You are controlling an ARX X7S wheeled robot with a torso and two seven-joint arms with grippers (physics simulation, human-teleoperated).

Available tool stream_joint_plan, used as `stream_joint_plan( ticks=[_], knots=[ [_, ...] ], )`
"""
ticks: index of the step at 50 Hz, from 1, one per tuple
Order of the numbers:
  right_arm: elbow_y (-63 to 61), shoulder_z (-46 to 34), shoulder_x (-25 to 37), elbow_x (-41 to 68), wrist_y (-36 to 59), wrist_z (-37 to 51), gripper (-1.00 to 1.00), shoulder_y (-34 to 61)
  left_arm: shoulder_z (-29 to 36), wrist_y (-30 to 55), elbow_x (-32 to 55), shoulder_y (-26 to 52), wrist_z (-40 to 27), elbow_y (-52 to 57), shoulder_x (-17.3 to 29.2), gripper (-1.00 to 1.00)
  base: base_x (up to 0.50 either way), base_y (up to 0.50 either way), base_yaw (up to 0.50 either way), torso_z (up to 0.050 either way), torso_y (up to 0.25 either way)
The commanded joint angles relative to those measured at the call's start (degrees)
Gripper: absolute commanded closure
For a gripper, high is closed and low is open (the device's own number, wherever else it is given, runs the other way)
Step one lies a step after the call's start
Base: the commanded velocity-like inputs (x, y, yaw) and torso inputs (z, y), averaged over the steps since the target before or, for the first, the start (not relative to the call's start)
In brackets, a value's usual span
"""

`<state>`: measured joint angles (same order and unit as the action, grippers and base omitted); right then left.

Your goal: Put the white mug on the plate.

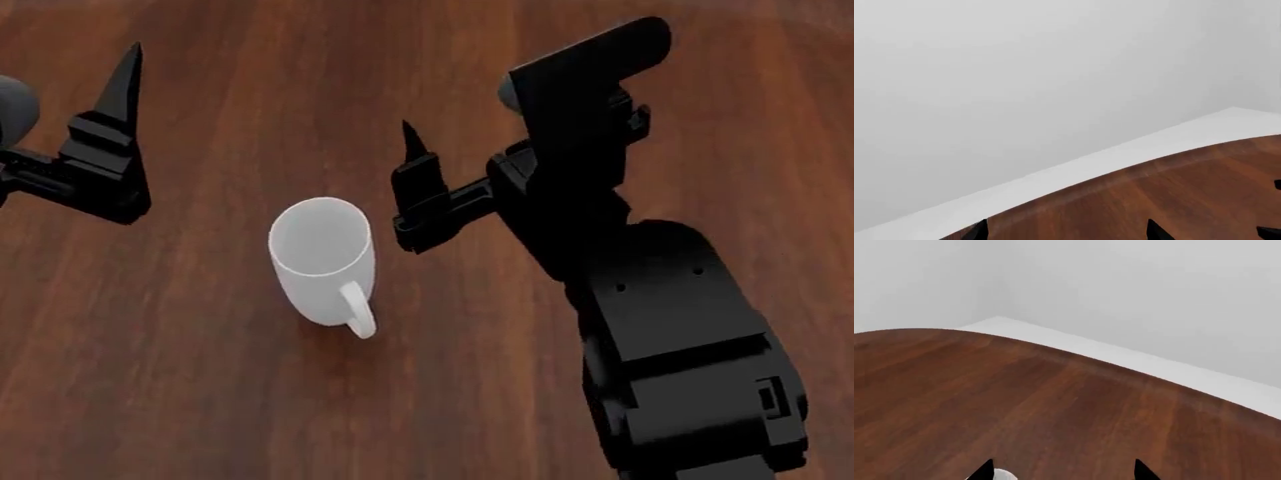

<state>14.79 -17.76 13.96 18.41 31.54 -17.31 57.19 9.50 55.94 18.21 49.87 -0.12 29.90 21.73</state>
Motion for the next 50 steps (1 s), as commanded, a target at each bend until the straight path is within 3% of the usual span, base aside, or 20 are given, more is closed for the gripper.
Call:
stream_joint_plan(
  ticks=[1, 50],
  knots=[
    [-5.21, 0.4, 0.35, 2.56, 3.28, -0.12, -1.0, -1.98, 0.43, 0.87, 0.2, 0.37, -0.37, 1.3, 0.19, -1.0, 0.0, 0.0, 0.0, 0.03, -0.127],
    [-11.11, -2.17, 0.91, 5.39, 5.96, -0.75, -1.0, -4.43, -0.28, 8.48, 4.24, 3.29, -1.71, 10.42, 0.15, -1.0, 0.0, 0.0, 0.0, 0.031, -0.12]
  ],
)
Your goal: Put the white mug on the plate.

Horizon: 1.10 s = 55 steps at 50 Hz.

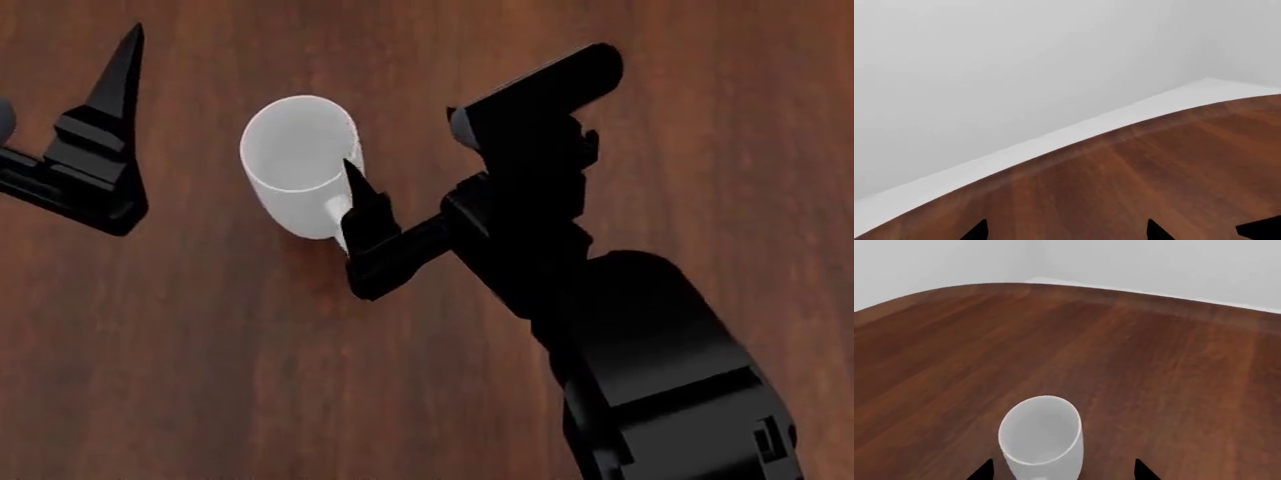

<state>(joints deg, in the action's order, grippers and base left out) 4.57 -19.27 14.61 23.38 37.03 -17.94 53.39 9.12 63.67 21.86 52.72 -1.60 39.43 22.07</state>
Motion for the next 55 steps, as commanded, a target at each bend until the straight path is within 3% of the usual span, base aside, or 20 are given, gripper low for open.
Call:
stream_joint_plan(
  ticks=[1, 23, 34, 55],
  knots=[
    [-0.69, -0.7, 0.17, 0.42, 0.38, -0.12, -1.0, -0.59, 0.11, 0.78, 0.61, 0.47, -0.27, 0.9, -0.19, -1.0, 0.0, 0.0, 0.0, 0.031, -0.109],
    [0.65, -2.01, -0.85, 1.2, -0.19, -0.68, -1.0, -1.21, -0.28, 3.25, 2.21, 1.06, -0.99, 3.52, -0.41, -1.0, 0.0, 0.0, 0.0, 0.031, -0.109],
    [8.51, -2.62, -2.64, -0.2, -4.18, -1.6, -1.0, 1.06, -0.19, 4.38, 3.12, 1.33, -1.19, 4.36, -0.71, -1.0, 0.0, 0.0, 0.0, 0.029, -0.083],
    [25.18, -6.03, -7.44, -3.71, -12.46, -3.48, -1.0, 5.72, -1.5, 4.58, 4.92, -0.63, -1.44, 7.18, -0.82, -1.0, 0.0, 0.0, 0.0, 0.0, 0.0]
  ],
)
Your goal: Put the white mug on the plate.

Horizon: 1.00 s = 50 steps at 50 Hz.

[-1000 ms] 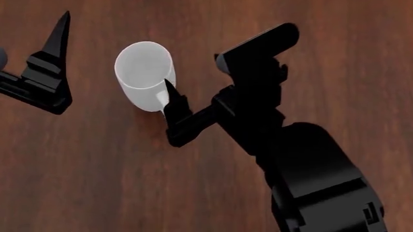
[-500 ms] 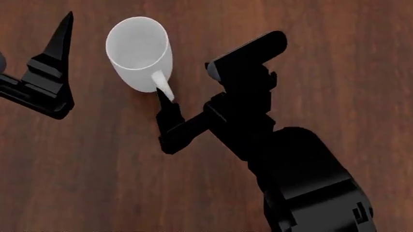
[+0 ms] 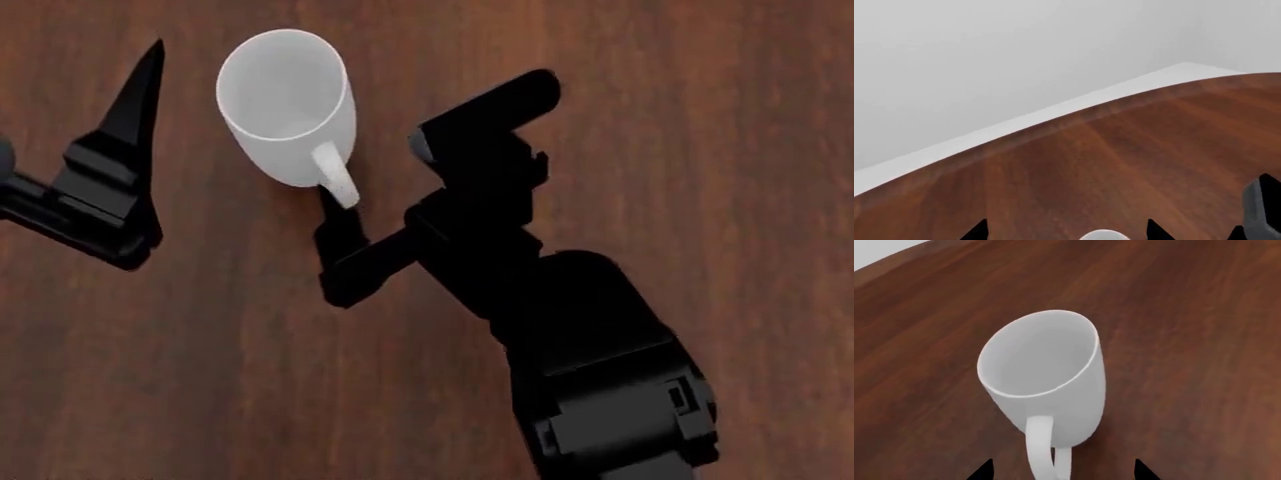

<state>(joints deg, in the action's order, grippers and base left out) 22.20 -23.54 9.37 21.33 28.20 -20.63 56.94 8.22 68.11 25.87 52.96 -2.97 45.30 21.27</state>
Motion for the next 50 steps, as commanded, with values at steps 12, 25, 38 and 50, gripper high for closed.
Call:
stream_joint_plan(
  ticks=[12, 25, 38, 50],
  knots=[
    [15.95, -4.57, -4.92, -3.85, -8.18, -1.37, -1.0, 3.46, -2.05, 1.63, 2.84, -1.27, -0.27, 3.67, -0.53, -1.0, 0.0, 0.0, 0.0, 0.0, 0.0],
    [26.9, -6.72, -7.71, -5.02, -14.46, -2.54, -1.0, 6.59, -2.92, 2.76, 4.36, -1.69, -0.59, 5.17, -0.85, -1.0, 0.0, 0.0, 0.0, 0.0, 0.0],
    [36.83, -12.31, -9.26, -1.22, -20.1, -2.17, -1.0, 11.18, -4.31, 4.17, 6.34, -2.08, -0.88, 6.71, -1.33, -1.0, 0.0, 0.0, 0.0, 0.0, 0.0],
    [43.46, -29.35, -9.25, 14.25, -28.57, 1.76, 1.0, 14.76, -4.91, 3.4, 6.92, -3.49, -1.04, 7.04, -0.79, -1.0, 0.0, 0.0, 0.0, 0.0, 0.0]
  ],
)
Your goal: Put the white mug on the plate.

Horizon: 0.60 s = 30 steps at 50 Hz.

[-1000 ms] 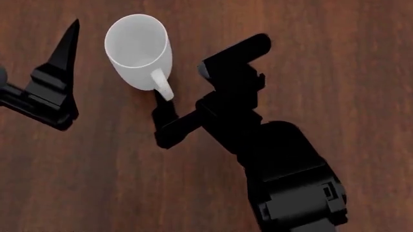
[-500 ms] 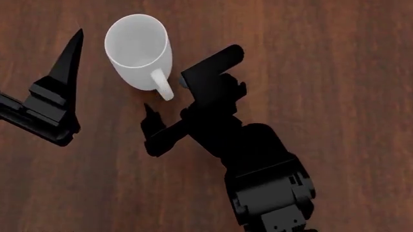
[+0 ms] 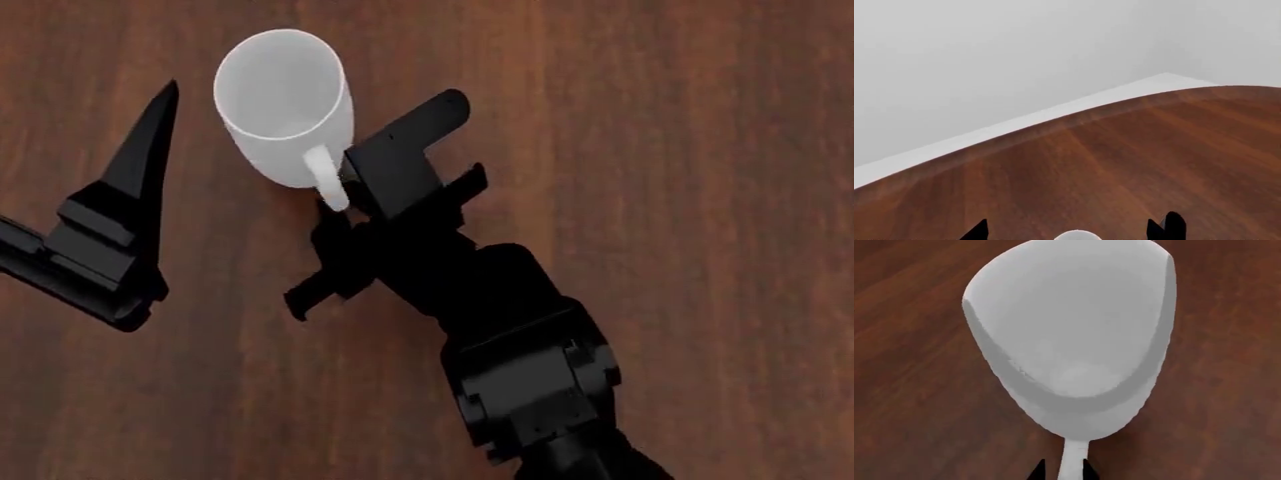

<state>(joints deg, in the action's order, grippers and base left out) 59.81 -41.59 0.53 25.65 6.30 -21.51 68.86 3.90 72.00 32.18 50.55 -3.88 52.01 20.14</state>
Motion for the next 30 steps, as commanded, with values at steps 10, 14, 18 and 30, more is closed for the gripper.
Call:
stream_joint_plan(
  ticks=[10, 14, 18, 30],
  knots=[
    [-12.19, -11.71, 6.81, 12.31, -1.58, 8.84, 1.0, -1.14, 0.16, -4.46, -1.18, -3.09, -0.42, -1.98, 0.82, -1.0, 0.0, 0.0, 0.0, 0.0, 0.0],
    [-19.8, -11.45, 10.22, 13.41, 0.0, 11.23, 1.0, -3.56, 2.1, -5.43, -2.3, -3.83, -0.58, -1.82, 2.06, -1.0, 0.0, 0.0, 0.0, -0.015, 0.113],
    [-26.67, -11.46, 13.36, 14.18, 1.68, 13.5, 1.0, -5.48, 2.58, -5.59, -2.58, -4.25, -0.82, -1.34, 2.69, -1.0, 0.0, 0.0, 0.0, -0.032, 0.242],
    [-42.63, -10.26, 22.39, 17.26, 6.76, 20.12, 1.0, -9.52, -1.07, -1.47, 0.39, -2.21, -1.93, 0.82, 1.71, -1.0, 0.0, 0.0, 0.0, -0.031, 0.244]
  ],
)
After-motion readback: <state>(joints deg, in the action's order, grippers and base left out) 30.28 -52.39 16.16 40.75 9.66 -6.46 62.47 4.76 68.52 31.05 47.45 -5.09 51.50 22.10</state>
